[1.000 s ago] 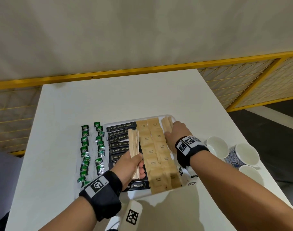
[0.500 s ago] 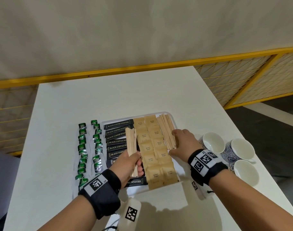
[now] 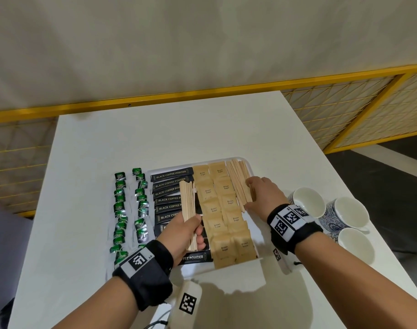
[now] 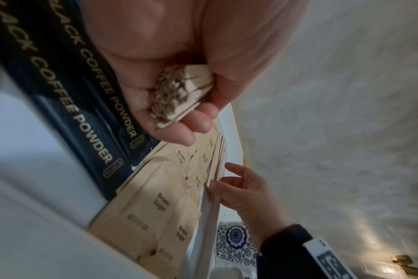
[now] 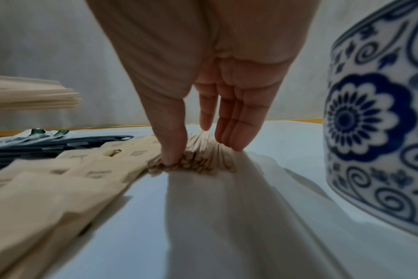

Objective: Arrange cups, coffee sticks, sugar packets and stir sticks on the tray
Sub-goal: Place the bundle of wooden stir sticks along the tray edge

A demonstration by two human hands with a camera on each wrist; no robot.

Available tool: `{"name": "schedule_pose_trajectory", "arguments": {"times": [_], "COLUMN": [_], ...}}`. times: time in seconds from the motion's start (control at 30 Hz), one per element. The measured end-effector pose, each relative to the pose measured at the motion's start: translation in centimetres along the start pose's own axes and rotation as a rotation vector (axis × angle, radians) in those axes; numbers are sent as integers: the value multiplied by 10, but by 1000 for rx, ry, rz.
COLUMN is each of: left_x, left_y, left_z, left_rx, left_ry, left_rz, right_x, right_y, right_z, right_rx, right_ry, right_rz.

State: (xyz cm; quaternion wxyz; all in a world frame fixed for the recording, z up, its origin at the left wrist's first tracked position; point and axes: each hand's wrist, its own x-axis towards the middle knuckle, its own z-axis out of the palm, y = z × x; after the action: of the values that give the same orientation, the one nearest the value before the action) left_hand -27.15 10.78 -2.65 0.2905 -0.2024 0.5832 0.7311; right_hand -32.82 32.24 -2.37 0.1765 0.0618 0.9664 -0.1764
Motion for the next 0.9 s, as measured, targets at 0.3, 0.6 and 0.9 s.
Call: {"name": "schedule_pose_trajectory", "arguments": {"times": [0.3, 0.6, 0.9], "left_x": [2, 4, 3], "left_y": [-2, -1, -1], "left_z": [0, 3, 3], "left_rx": [-26, 6, 30], "left_ry": [-2, -15, -29], "left_rz": [-7, -6, -1], "right_x": [-10, -16, -22], "right_y": [-2, 3, 2], "right_z": [-14, -11, 1], "right_rx": [-53, -77, -134], "right_ry": [-305, -173, -249], "right_rz": [75, 23, -48]}}
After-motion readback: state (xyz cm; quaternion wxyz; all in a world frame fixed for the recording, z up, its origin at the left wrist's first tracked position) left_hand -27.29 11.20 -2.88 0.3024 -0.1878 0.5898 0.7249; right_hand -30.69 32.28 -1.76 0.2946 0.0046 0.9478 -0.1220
